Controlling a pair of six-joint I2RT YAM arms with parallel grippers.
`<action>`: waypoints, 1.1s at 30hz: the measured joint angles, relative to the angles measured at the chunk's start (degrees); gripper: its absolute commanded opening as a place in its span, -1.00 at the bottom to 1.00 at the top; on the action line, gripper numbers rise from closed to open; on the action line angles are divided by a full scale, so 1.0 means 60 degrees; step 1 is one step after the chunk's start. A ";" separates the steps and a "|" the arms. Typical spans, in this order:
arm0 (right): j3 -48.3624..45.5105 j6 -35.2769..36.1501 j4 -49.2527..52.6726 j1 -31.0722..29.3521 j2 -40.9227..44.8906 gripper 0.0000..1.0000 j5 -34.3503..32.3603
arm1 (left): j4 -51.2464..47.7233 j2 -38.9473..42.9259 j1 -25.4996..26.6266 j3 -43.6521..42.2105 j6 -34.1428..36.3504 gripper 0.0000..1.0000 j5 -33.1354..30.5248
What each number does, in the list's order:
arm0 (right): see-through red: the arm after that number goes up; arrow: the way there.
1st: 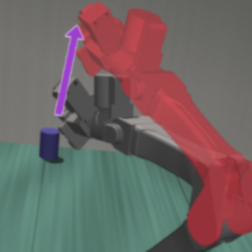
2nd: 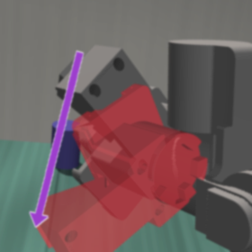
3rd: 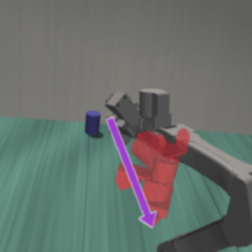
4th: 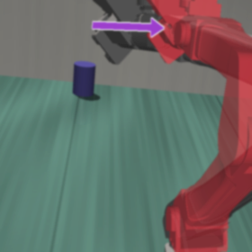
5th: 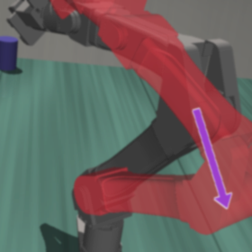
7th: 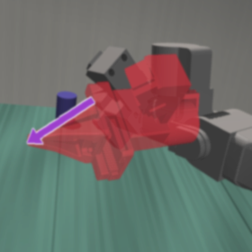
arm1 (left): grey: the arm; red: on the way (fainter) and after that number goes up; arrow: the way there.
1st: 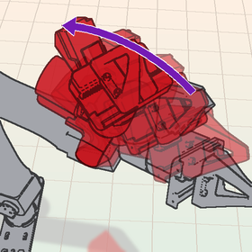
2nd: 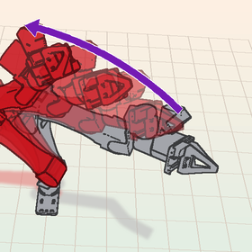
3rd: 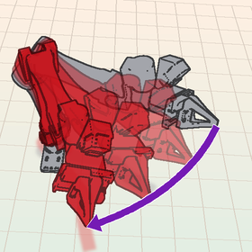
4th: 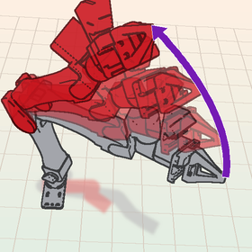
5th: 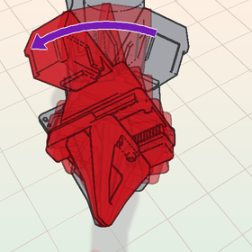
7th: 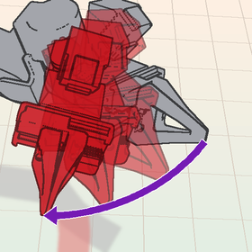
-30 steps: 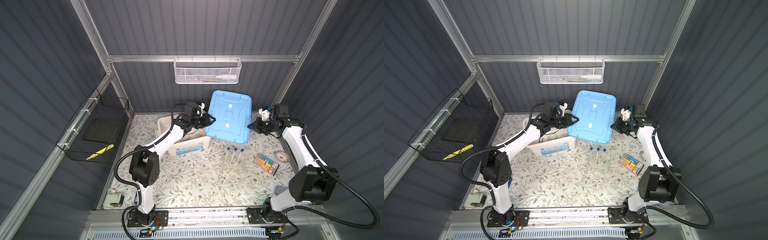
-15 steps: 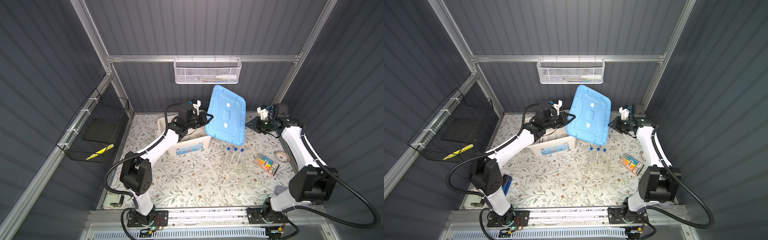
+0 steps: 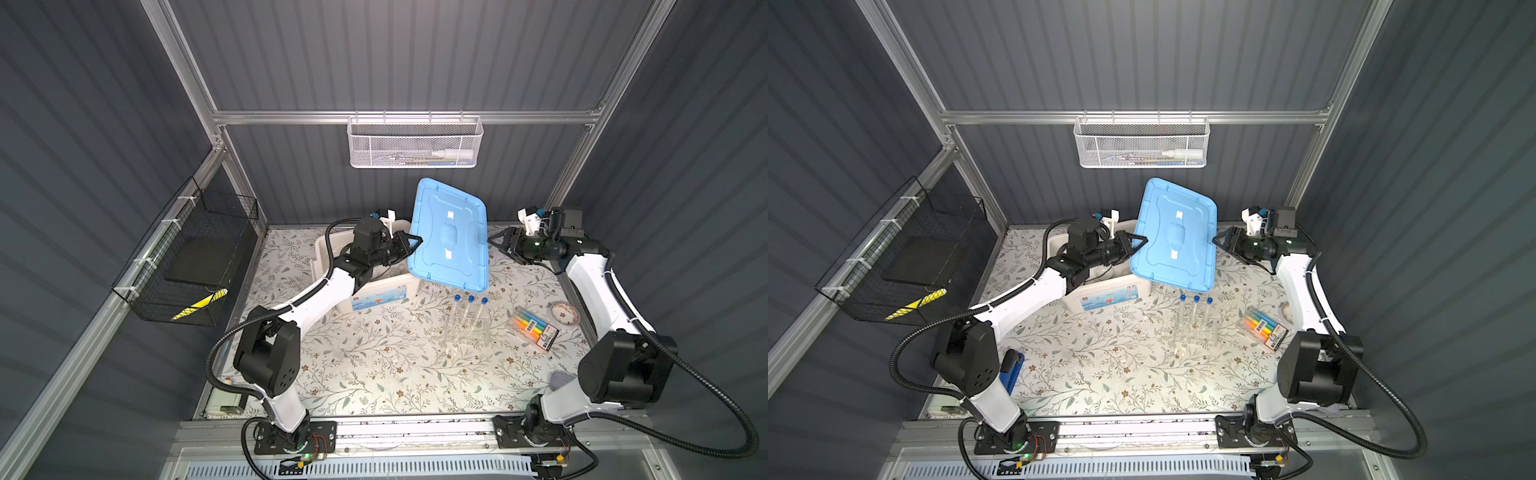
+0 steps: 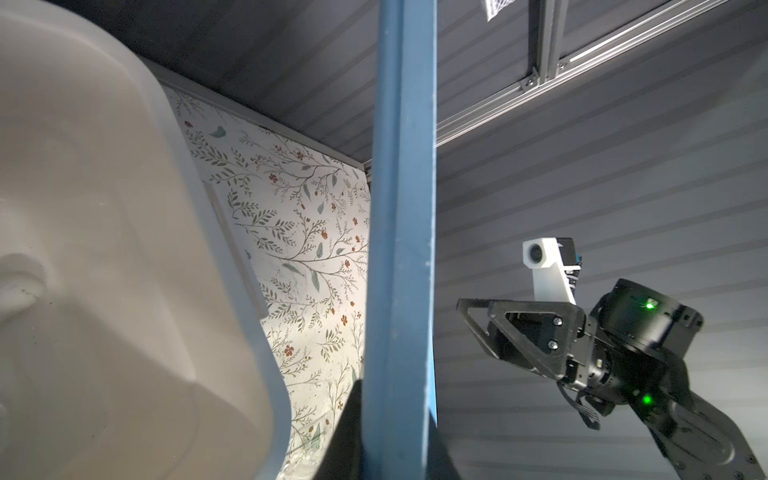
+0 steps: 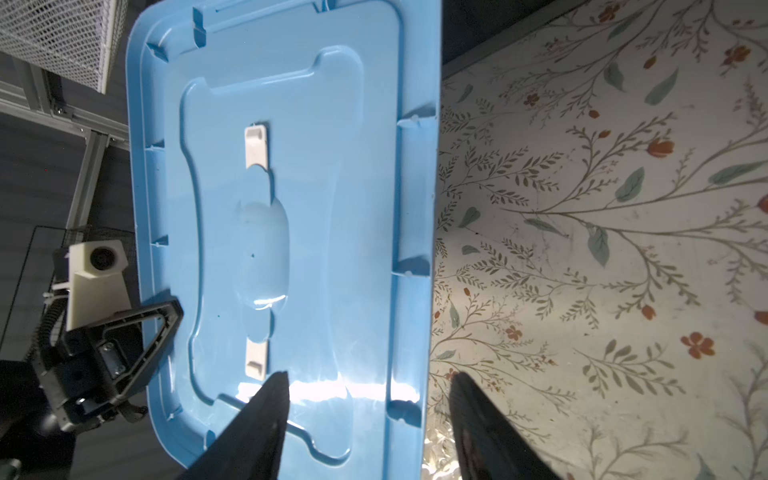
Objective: Organize the chemistry lab equipment
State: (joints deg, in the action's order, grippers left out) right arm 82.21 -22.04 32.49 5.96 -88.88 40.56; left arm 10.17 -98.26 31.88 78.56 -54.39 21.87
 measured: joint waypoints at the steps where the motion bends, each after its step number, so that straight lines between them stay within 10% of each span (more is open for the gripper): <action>1: -0.0055 -0.0058 -0.0098 0.0029 0.0000 0.35 0.0076 | 0.0109 0.0051 0.0000 -0.0029 -0.0069 -0.88 0.0004; 33: -0.2091 -0.4488 -0.6670 0.0051 0.0000 0.11 0.2335 | 0.2317 0.0015 0.0004 -0.0535 -0.1916 -0.88 0.0138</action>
State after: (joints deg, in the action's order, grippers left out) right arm 69.67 -48.97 -7.53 6.26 -88.88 54.57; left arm 24.08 -98.17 31.90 75.35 -65.89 22.70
